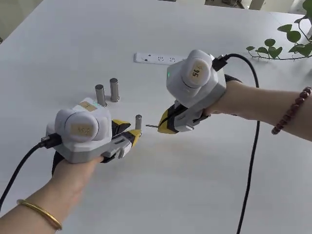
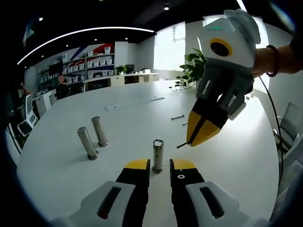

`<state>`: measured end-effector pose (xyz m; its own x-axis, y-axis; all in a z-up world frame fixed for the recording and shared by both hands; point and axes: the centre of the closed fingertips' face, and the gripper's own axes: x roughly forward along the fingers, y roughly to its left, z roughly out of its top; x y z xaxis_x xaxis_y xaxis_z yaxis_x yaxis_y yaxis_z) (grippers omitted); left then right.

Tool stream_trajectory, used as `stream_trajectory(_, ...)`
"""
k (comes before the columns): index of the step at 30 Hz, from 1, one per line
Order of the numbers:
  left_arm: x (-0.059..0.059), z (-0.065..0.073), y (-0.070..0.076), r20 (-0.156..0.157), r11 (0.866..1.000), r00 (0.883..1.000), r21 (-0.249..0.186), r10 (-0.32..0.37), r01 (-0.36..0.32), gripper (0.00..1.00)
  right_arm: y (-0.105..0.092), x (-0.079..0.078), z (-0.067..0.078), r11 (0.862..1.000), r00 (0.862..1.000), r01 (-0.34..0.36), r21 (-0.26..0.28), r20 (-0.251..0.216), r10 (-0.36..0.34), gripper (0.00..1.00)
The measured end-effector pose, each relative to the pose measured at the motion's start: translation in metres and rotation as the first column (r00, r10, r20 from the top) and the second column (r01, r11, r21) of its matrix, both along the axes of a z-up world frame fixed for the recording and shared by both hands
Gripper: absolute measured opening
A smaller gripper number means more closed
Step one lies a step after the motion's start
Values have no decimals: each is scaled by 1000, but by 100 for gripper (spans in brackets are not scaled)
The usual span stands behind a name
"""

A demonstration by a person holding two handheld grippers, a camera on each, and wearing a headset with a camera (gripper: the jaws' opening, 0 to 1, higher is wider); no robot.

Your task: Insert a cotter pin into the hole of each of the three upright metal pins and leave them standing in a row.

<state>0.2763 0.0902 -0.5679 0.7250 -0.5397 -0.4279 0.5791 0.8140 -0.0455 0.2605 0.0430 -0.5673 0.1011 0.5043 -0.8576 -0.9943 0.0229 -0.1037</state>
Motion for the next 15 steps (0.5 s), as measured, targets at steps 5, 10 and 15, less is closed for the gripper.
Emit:
stream_trajectory(5,5,-1,-4,2,1000,1000,3,-1,1,14,2,8,0,1000,1000,-13,-17,16,13,0)
stream_trajectory(10,10,-4,-4,0,1000,1000,5,3,-3,14,7,10,3,1000,1000,-16,-12,17,16,0)
stream_trajectory(15,13,-4,-8,1,1000,1000,-22,-13,13,11,8,14,3,999,999,-25,-25,20,25,0)
